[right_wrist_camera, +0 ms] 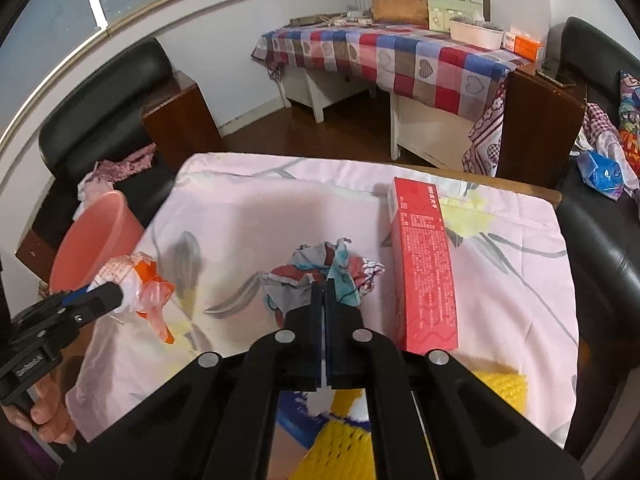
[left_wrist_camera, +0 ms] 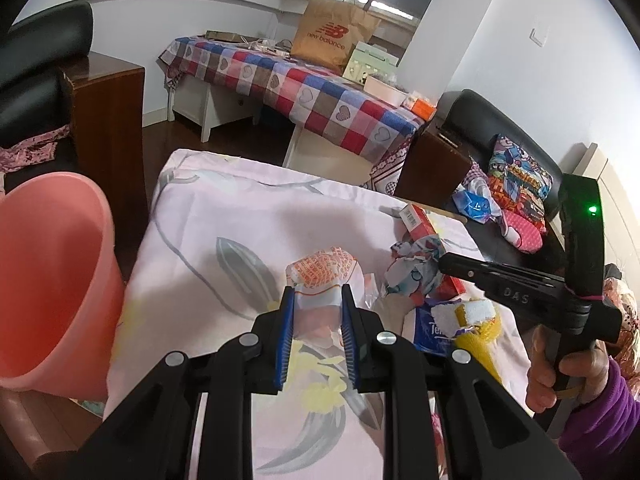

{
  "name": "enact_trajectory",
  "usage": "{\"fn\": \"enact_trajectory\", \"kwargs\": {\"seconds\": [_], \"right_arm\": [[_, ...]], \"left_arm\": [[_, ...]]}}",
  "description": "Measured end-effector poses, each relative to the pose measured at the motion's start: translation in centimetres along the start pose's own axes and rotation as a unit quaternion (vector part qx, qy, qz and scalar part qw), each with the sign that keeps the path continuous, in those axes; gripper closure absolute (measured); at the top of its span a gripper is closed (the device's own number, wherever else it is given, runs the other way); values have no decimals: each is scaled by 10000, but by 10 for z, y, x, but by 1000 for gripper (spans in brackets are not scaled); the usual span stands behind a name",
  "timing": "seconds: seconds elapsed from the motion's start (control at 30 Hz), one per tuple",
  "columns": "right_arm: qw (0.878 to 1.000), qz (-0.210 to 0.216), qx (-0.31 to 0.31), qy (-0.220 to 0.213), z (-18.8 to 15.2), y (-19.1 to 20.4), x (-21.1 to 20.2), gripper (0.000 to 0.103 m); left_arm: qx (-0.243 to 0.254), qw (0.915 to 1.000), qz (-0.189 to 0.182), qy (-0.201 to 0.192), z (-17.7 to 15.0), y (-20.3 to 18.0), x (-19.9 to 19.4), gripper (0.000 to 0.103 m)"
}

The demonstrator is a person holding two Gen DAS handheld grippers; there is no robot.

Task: Collect trash
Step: 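Carry the wrapper and crumpled paper over the pink bin with both tools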

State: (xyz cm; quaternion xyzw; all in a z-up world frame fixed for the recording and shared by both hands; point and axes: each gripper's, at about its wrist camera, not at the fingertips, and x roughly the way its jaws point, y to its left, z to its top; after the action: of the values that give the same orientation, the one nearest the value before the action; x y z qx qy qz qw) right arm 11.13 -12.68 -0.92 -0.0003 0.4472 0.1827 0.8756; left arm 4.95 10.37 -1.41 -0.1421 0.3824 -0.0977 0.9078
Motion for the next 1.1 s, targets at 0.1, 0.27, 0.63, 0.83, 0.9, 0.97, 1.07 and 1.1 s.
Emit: {"fn": "enact_trajectory", "kwargs": {"seconds": [0.1,0.27,0.63,0.83,0.9,0.97,1.07,1.1], "right_arm": [[9998,106,59,-137,-2,4,-14,102],[9990,296,-166,-300,1,31,-35,102],[9898,1035,-908,-358,26,140,-25,102],[9804,1427,-1343,-224,34,212,-2,102],[9783,1497,-1426,-129,33,231,9,102],[9763,1553,-1509,-21,32,248,19,102],[9736,1572,-1648,125,29,270,32,102],[9730,1566,-1688,160,28,274,36,102]], "left_arm": [[-72,10000,-6,-55,-3,4,-8,82],[-182,9997,44,-162,-5,11,-21,82],[-490,9890,1085,-883,4,70,-93,82],[-762,9745,1828,-1051,4,120,-125,82],[-861,9711,1984,-1009,1,134,-128,82],[-1013,9687,2074,-914,-4,150,-128,82],[-1138,9665,2173,-759,-13,169,-126,82],[-1156,9662,2188,-721,-15,173,-124,82]]}}
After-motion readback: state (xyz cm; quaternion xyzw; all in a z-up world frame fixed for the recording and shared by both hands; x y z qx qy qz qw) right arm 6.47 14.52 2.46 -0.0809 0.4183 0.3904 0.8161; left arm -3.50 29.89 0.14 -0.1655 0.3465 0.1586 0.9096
